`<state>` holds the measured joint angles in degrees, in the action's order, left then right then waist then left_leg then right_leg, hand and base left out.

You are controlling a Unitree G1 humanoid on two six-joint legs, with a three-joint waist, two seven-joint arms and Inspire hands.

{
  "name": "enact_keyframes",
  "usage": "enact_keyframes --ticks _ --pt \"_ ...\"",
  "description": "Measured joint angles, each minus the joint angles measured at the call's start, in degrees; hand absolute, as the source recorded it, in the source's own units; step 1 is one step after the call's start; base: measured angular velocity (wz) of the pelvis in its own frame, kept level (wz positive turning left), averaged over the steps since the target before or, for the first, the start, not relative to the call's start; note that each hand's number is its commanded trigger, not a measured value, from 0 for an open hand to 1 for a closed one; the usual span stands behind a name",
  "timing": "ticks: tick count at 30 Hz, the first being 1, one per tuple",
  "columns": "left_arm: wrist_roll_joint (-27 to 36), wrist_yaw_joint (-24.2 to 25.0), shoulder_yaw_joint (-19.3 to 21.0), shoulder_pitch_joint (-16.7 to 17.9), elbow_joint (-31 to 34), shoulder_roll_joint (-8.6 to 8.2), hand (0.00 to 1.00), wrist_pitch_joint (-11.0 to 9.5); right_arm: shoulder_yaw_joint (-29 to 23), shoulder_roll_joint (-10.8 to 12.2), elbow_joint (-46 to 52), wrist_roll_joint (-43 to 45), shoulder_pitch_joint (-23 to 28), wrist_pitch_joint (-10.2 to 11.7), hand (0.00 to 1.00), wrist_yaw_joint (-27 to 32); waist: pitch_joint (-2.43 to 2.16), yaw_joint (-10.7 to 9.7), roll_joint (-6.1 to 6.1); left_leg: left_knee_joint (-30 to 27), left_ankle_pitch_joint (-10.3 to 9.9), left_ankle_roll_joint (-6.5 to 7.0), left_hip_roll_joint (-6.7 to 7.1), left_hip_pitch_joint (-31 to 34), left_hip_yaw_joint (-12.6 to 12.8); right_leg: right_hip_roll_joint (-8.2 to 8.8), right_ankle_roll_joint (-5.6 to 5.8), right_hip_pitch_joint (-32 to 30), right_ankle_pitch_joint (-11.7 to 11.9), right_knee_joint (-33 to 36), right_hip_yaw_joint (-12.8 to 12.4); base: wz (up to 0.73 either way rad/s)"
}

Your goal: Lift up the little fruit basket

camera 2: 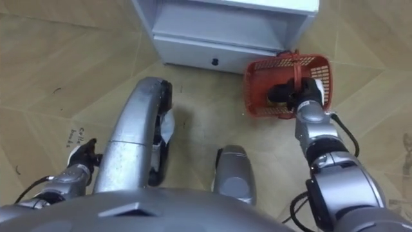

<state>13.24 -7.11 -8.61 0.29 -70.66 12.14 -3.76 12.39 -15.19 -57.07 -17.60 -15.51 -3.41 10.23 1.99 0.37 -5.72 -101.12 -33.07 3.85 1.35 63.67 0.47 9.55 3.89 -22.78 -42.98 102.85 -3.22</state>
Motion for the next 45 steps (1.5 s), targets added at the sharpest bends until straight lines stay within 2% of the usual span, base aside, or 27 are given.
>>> enact_keyframes --ticks 1,2,3,4,5,6,7,10,12,13,14,15,16,17,18,19,20,21,22,23,25,26,27,28,32,41,45 --pt "-0.3 0.0 0.9 1.3 0.6 0.01 0.00 0.0 0.0 0.3 0.4 0.2 0.1 -0.4 1.00 0.1 0.06 0.7 0.49 0.5 3.1 0.80 -0.96 -0.8 0.7 -0.46 0.02 2.3 0.0 -5.0 0.0 -0.97" --pt "-2.1 0.2 1.5 3.6 1.1 0.04 0.00 0.2 -0.7 0.1 2.8 0.3 2.3 -0.9 1.00 0.8 0.12 0.4 -0.51 7.5 2.3 0.96 1.03 -1.6 4.0 0.89 0.08 6.7 0.1 -14.8 -0.1 -0.27" --pt "-2.9 0.3 1.5 3.7 1.8 -0.11 0.00 0.3 -1.4 -0.9 4.3 0.2 3.8 -1.4 1.00 1.3 -0.78 -0.1 -0.95 15.2 2.2 1.60 3.10 -1.9 6.9 1.64 0.50 8.5 0.3 -19.1 -0.3 0.21" --pt "-2.6 0.5 1.5 4.3 3.8 -0.45 0.00 0.7 -3.0 -2.6 5.8 0.4 5.7 -2.5 1.00 2.7 -0.95 -1.0 -0.87 23.8 3.9 3.94 4.52 -3.8 9.7 1.69 1.83 10.6 3.1 -25.0 -0.7 0.27" --pt "-2.5 0.2 2.0 5.4 4.8 -0.28 0.00 1.5 -4.4 -2.6 8.7 2.3 7.9 -4.1 1.00 4.3 -1.10 -0.2 -0.74 27.6 3.2 5.23 4.26 -6.7 10.5 1.35 2.40 10.6 9.5 -28.3 -1.0 -0.15" --pt "-2.1 -0.5 2.5 6.0 6.7 0.01 0.00 2.4 -5.8 -1.6 13.2 3.9 11.0 -4.3 1.00 5.3 -1.10 0.5 -0.73 32.7 3.3 5.30 4.18 -10.6 10.3 0.80 2.30 9.2 15.9 -29.4 -2.0 -0.54" --pt "-2.2 -1.1 2.6 6.2 7.1 0.09 0.00 2.5 -6.6 -1.0 15.5 4.6 12.2 -4.4 1.00 5.5 -1.15 0.8 -0.64 35.6 3.7 5.28 4.04 -13.1 10.2 0.75 1.95 7.9 16.9 -28.4 -2.3 -0.90" --pt "-2.6 -4.3 2.9 6.2 5.8 -0.29 0.00 2.0 -6.9 -0.4 18.6 10.7 14.1 -4.3 1.00 6.7 -0.84 2.5 1.61 50.1 6.9 3.22 4.06 -27.2 4.9 -0.43 0.59 3.1 17.7 -26.3 -0.5 -1.23" --pt "-2.1 -5.7 3.3 6.5 5.8 -0.44 0.00 1.0 -7.2 -1.0 22.2 13.2 16.8 -4.3 1.00 9.1 -0.69 2.7 3.50 61.7 11.1 1.50 3.86 -37.2 -1.4 -1.30 0.52 0.7 17.8 -36.0 2.2 -1.06" --pt "-2.2 -5.9 3.4 6.5 5.8 -0.58 0.00 0.7 -7.3 -1.0 23.4 13.4 17.1 -4.3 1.00 9.6 -0.59 2.7 3.85 64.0 12.0 1.17 3.64 -39.3 -2.9 -1.76 0.52 0.0 17.8 -39.8 2.5 -1.08" --pt "-2.2 -6.0 3.5 6.8 5.9 -0.63 0.00 0.2 -7.3 -0.5 26.4 13.3 17.3 -3.9 1.00 10.4 -0.61 2.1 4.63 68.0 13.5 0.21 2.93 -42.9 -6.2 -2.88 0.35 -0.4 17.9 -49.5 3.8 -0.91" --pt "-2.3 -6.0 5.1 6.9 6.2 -0.64 0.00 -0.5 -7.2 0.1 29.9 13.4 17.1 -2.4 1.00 10.9 -0.44 0.6 5.55 69.8 14.5 -0.91 2.15 -44.8 -9.4 -4.72 -0.76 0.2 19.1 -62.2 4.7 -0.79" --pt "-2.2 -6.0 6.2 6.9 6.7 -0.78 0.00 -0.8 -7.0 0.4 32.0 13.4 17.2 -2.0 1.00 11.3 -0.51 0.1 5.60 69.8 14.9 -1.35 1.77 -44.9 -9.7 -5.89 -1.07 1.2 20.9 -69.7 4.7 -0.37" --pt "-2.4 -6.0 7.4 6.6 7.1 -1.10 0.00 -1.7 -6.8 0.8 35.4 13.4 17.6 -1.4 1.00 12.4 -0.37 -0.7 5.58 68.4 14.7 -2.14 1.09 -44.6 -8.7 -6.99 -3.15 3.1 28.4 -77.2 4.5 -0.04" --pt "-2.6 -6.1 7.3 6.6 7.3 -1.45 0.00 -1.9 -6.6 1.1 36.0 13.4 17.8 -1.3 1.00 13.1 -0.46 -0.9 5.83 67.2 14.7 -3.19 0.57 -44.5 -6.9 -7.21 -3.50 4.4 29.0 -77.6 5.1 0.31" --pt "-2.5 -5.8 7.0 6.7 7.9 -1.79 0.00 -2.6 -6.8 2.1 36.0 13.2 17.8 -1.2 1.00 14.5 -0.53 -1.0 4.85 68.5 14.7 -3.77 0.18 -44.8 -3.4 -7.07 -3.51 6.7 29.0 -78.0 5.1 0.80" --pt "-2.2 -5.6 5.5 6.7 9.0 -1.94 0.00 -2.7 -7.0 1.9 36.2 13.2 17.8 -0.6 1.00 14.5 -0.58 -1.2 4.51 73.1 16.0 -2.28 0.39 -43.1 -0.6 -6.91 -3.47 9.4 29.0 -79.6 4.8 1.12" --pt "-2.1 -5.3 4.1 7.2 10.7 -2.01 0.00 -2.3 -7.6 1.6 36.5 12.9 17.7 -0.2 1.00 13.9 -0.86 -1.3 4.54 79.1 22.2 -0.62 0.52 -40.6 2.3 -7.20 -2.77 11.7 28.5 -81.1 5.2 0.97" --pt "-2.1 -5.1 3.7 7.6 11.1 -1.74 0.00 -2.0 -7.6 2.0 36.6 12.8 17.8 0.0 1.00 13.5 -1.11 -1.2 3.51 79.0 25.5 0.87 0.37 -40.4 4.0 -7.00 -2.33 12.6 27.7 -81.3 4.9 0.62" --pt "-2.2 -5.0 3.2 8.4 11.2 -1.47 0.00 -1.2 -7.2 2.5 38.7 12.7 19.1 0.1 1.00 12.1 -2.06 0.4 2.03 80.8 26.6 1.17 1.09 -42.5 3.6 -6.46 -1.58 13.7 27.8 -82.4 5.9 0.36" --pt "-2.2 -4.7 2.6 9.4 10.9 -1.67 0.00 -0.3 -7.3 2.5 42.2 12.7 19.7 1.4 1.00 10.6 -2.02 1.8 2.06 82.1 26.6 1.14 1.34 -44.8 -0.6 -6.34 -0.90 14.9 28.2 -86.1 8.3 0.18" --pt "-2.3 -4.6 2.8 10.1 10.8 -1.79 0.00 0.2 -7.3 2.5 44.1 12.8 19.3 2.2 1.00 9.9 -1.89 2.0 2.28 82.8 26.6 0.65 1.39 -46.1 -2.9 -6.56 -1.67 14.4 29.5 -90.1 8.9 0.12" --pt "-2.3 -4.6 2.8 10.5 10.8 -1.90 0.00 1.0 -7.3 2.3 46.3 12.9 19.3 3.5 1.00 9.6 -1.85 1.7 2.91 83.7 26.3 -0.23 1.31 -47.9 -3.5 -6.11 -3.39 13.9 34.0 -91.5 10.2 0.26" --pt "-2.3 -4.6 2.9 10.6 11.0 -1.96 0.00 1.3 -7.3 2.3 47.0 12.9 19.7 4.1 1.00 9.6 -2.01 1.5 3.15 84.6 26.3 -0.54 1.17 -49.0 -3.7 -6.07 -3.34 14.8 34.3 -91.4 10.8 0.34" --pt "-2.4 -4.5 4.1 10.8 11.2 -2.72 0.00 1.3 -6.9 1.9 50.2 13.0 19.4 5.0 1.00 7.1 -1.79 2.5 3.30 89.9 27.1 -1.77 0.46 -54.5 -2.1 -6.87 -3.36 19.0 34.3 -92.4 12.0 0.03" --pt "-2.7 -3.2 4.4 10.9 10.9 -3.21 0.00 2.7 -6.8 1.8 51.1 13.8 21.2 4.6 1.00 1.4 -1.39 3.3 3.49 91.0 26.8 -2.04 0.43 -56.0 -0.9 -7.16 -3.70 20.0 33.9 -92.2 12.1 -0.01" --pt "-3.3 -2.2 6.2 11.2 10.9 -3.33 0.00 3.1 -6.8 1.9 51.0 16.0 21.1 4.1 1.00 -0.8 -1.33 3.3 3.02 91.0 26.8 -1.88 1.36 -56.0 -1.3 -6.73 -3.81 20.3 33.4 -92.3 12.5 0.03"
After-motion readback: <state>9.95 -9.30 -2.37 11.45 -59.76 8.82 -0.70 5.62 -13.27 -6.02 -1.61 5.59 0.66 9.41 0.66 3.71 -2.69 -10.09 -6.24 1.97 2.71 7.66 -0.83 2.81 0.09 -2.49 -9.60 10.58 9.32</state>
